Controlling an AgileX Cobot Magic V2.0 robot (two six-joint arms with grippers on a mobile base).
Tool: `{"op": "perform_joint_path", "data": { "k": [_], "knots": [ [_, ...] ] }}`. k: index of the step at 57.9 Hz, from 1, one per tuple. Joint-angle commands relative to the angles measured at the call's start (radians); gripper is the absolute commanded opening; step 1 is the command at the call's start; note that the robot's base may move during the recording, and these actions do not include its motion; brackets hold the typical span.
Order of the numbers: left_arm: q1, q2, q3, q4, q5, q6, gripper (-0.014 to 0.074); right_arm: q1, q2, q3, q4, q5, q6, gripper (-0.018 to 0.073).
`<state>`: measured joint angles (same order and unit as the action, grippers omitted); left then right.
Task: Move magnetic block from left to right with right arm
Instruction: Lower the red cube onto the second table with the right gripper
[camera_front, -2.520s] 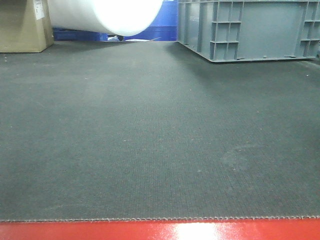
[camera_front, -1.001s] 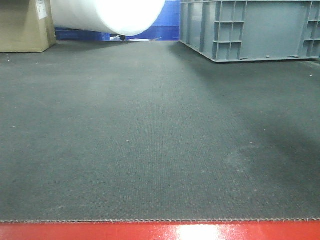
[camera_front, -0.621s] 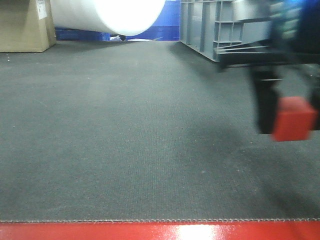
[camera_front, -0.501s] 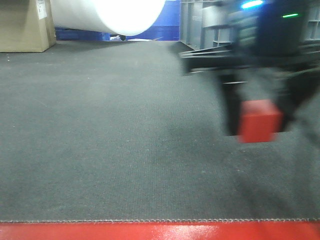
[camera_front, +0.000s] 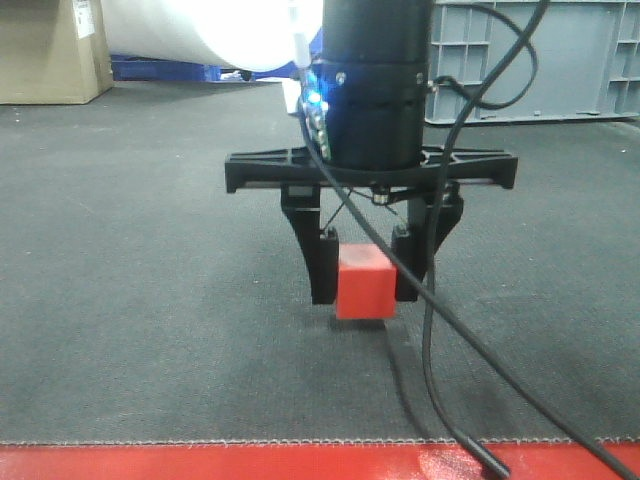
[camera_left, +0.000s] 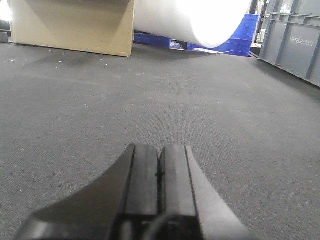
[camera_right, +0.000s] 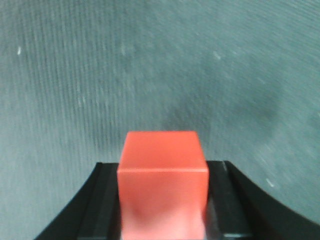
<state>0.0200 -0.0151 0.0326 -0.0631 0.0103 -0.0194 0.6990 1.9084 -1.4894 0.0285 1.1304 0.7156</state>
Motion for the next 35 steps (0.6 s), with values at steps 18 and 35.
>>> {"op": "perform_joint_path", "data": {
  "k": [18, 35],
  "knots": [
    [-0.006, -0.008, 0.007, -0.007, -0.092, -0.004, -0.0117, 0.015, -0.018, -0.035, -0.001, -0.005, 0.001, 0.0274],
    [-0.006, -0.008, 0.007, -0.007, -0.092, -0.004, -0.0117, 0.023, -0.019, -0.056, -0.001, -0.027, 0.014, 0.0291]
  ]
}}
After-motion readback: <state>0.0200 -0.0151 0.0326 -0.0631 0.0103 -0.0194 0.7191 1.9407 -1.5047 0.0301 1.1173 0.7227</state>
